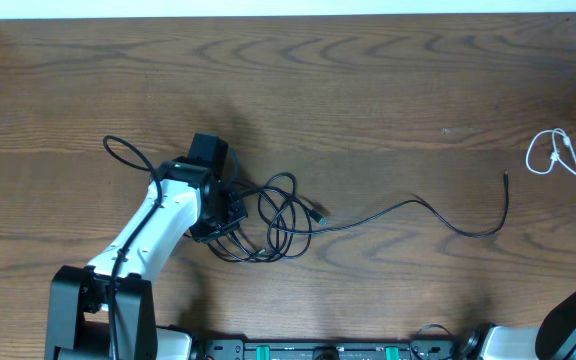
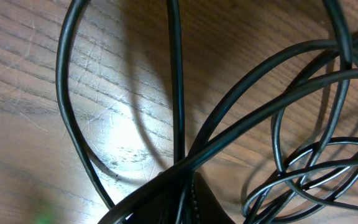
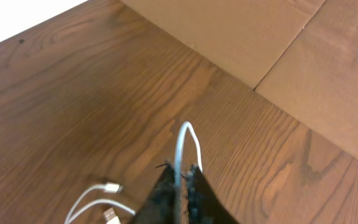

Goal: Untangle cables
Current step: 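Lower the white cable at the table's right edge and open the right gripper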

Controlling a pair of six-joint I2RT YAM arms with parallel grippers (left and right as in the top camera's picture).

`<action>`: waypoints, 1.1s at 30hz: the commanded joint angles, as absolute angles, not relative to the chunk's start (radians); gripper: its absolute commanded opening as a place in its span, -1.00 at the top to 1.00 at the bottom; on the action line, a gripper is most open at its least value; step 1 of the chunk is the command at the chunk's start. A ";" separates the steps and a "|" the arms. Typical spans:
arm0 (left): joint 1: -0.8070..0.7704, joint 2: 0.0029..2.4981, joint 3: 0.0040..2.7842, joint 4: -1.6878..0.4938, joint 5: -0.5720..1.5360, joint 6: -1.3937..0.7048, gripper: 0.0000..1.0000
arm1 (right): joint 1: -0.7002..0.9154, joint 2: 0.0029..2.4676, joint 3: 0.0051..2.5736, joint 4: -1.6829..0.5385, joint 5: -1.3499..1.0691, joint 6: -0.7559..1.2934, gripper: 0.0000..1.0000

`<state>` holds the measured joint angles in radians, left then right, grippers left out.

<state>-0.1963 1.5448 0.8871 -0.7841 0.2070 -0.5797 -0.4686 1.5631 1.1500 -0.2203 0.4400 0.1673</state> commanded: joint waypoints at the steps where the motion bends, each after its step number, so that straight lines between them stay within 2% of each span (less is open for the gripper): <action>1: -0.194 1.549 0.883 -0.789 0.197 -0.588 0.84 | -0.490 1.573 1.163 -0.223 0.387 0.187 0.79; 3: -0.194 1.549 0.883 -0.788 0.197 -0.588 0.85 | -0.493 1.575 1.163 -0.223 0.334 0.187 0.58; 6: -0.194 1.549 0.883 -0.788 0.197 -0.588 0.85 | -0.493 1.581 1.163 -0.223 0.270 0.187 -0.14; 8: -0.194 1.549 0.883 -0.789 0.197 -0.588 0.85 | -0.493 1.588 1.163 -0.224 0.235 0.187 -0.51; 12: -0.194 1.549 0.883 -0.789 0.197 -0.588 0.85 | -0.493 1.611 1.163 -0.242 0.199 0.187 -0.94; 16: -0.194 1.549 0.883 -0.789 0.197 -0.588 0.85 | -0.493 1.641 1.163 -0.263 0.176 0.195 -0.98; 23: -0.194 1.549 0.883 -0.792 0.197 -0.588 0.85 | -0.517 1.732 1.163 -0.264 -0.165 0.294 -0.99; 27: -0.194 1.549 0.883 -0.801 0.197 -0.588 0.85 | -0.547 1.771 1.163 -0.263 -0.289 0.367 -0.99; 33: -0.194 1.549 0.883 -0.803 0.197 -0.588 0.85 | -0.589 1.779 1.171 -0.254 -0.425 0.374 -0.99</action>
<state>-0.1963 1.5448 0.8871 -0.7967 0.2066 -0.5797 -0.5671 1.7790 1.1503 -0.2634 -0.2890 0.3397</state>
